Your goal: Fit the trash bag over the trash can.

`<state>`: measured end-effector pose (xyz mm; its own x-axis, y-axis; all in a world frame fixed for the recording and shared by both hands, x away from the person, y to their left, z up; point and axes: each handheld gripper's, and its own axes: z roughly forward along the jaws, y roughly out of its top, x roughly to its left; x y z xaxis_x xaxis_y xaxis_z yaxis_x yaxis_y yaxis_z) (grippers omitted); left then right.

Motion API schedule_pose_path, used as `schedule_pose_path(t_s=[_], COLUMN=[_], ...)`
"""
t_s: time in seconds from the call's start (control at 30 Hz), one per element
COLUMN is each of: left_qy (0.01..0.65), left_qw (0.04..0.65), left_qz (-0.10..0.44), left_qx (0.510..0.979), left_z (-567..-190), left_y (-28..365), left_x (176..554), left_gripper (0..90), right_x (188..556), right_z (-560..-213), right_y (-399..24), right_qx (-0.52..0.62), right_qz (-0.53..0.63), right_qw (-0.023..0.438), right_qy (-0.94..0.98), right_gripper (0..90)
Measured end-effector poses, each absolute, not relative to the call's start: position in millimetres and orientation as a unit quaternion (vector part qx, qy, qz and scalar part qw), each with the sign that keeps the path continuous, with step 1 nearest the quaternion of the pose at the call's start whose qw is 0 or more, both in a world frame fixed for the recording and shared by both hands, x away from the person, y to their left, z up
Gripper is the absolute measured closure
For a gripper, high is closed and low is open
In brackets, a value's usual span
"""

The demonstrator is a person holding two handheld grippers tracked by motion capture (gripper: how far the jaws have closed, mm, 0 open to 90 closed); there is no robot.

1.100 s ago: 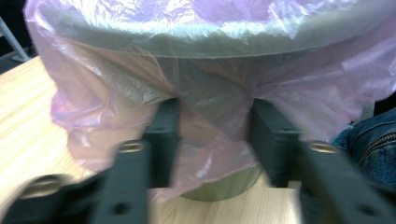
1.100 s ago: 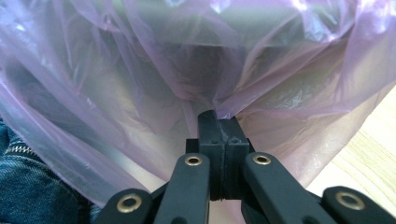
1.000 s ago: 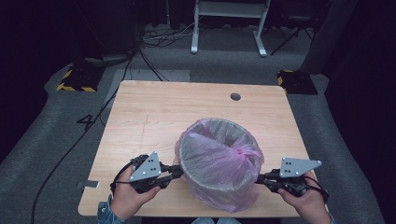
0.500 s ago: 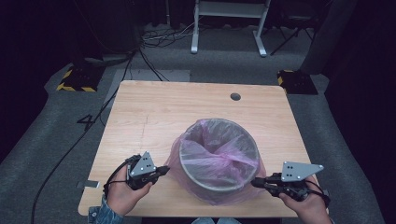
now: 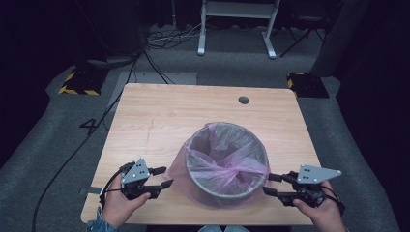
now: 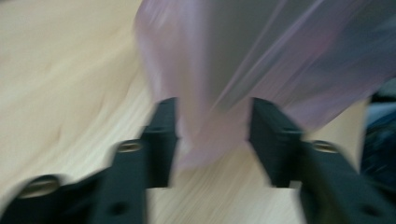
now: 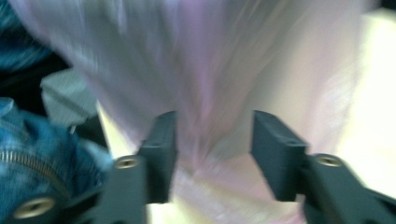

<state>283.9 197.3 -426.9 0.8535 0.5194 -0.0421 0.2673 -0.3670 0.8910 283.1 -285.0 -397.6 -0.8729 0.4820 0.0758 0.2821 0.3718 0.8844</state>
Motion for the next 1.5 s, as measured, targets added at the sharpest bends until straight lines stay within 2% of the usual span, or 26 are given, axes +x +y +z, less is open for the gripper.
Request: schedule_pose_path(t_s=[0.07,0.13,0.2,0.23,0.27,0.3,0.37,0.4,0.43,0.67,0.93,1.13,1.17,1.23,1.27,1.33,1.37,1.4,1.47,1.5], left_qy=[0.229,0.220,0.213,0.210,0.203,0.198,0.199,0.202,0.206,0.225,0.259,0.266,0.261,0.251,0.245,0.238,0.235,0.233,0.231,0.230], left_qw=[0.513,0.508,0.502,0.502,0.502,0.502,0.504,0.500,0.495,0.481,0.406,0.390,0.393,0.426,0.437,0.461,0.472,0.480,0.483,0.479], left_qz=[0.125,0.125,0.129,0.130,0.130,0.131,0.133,0.133,0.134,0.115,0.102,0.080,0.074,0.077,0.086,0.101,0.107,0.111,0.121,0.125], left_qx=[0.818,0.824,0.828,0.829,0.831,0.832,0.830,0.832,0.833,0.840,0.871,0.878,0.878,0.866,0.861,0.849,0.843,0.838,0.836,0.838], left_z=[-421,-419,-420,-419,-419,-417,-415,-414,-413,-433,-469,-477,-475,-469,-464,-453,-448,-443,-437,-435], left_y=[188,178,169,166,165,163,162,161,161,160,162,166,166,167,168,170,170,170,168,167], left_x=[284,288,292,293,294,295,295,294,294,302,317,317,315,308,305,301,300,300,302,304], left_gripper=[28.3,26.5,27.8,31.9,42.8,57.2,73.2,82.2,87.5,89.9,90.0,89.1,84.4,62.0,50.9,41.5,41.6,45.5,60.7,71.2], right_x=[287,295,302,305,308,310,315,316,317,325,337,337,336,334,332,329,327,325,322,321], right_z=[-392,-393,-399,-402,-404,-405,-406,-406,-406,-424,-460,-478,-479,-479,-477,-468,-462,-456,-445,-440], right_y=[-288,-283,-275,-270,-267,-265,-265,-266,-268,-284,-289,-287,-288,-290,-292,-293,-293,-292,-286,-283], right_qx=[0.242,0.248,0.241,0.238,0.232,0.221,0.211,0.211,0.215,0.260,0.299,0.313,0.316,0.320,0.320,0.309,0.299,0.287,0.266,0.258], right_qz=[0.517,0.508,0.496,0.489,0.480,0.477,0.481,0.481,0.485,0.463,0.442,0.412,0.407,0.402,0.406,0.425,0.434,0.445,0.460,0.462], right_qw=[0.124,0.131,0.124,0.122,0.120,0.115,0.097,0.096,0.095,0.086,0.049,0.032,0.030,0.032,0.034,0.050,0.061,0.072,0.079,0.084], right_qy=[0.811,0.815,0.825,0.830,0.838,0.843,0.846,0.846,0.842,0.843,0.844,0.855,0.856,0.857,0.855,0.849,0.848,0.845,0.844,0.844], right_gripper=[32.2,26.5,27.3,30.8,43.0,60.0,82.8,89.3,90.0,90.0,90.0,90.0,90.0,87.8,77.0,50.7,42.8,38.7,40.8,49.9])
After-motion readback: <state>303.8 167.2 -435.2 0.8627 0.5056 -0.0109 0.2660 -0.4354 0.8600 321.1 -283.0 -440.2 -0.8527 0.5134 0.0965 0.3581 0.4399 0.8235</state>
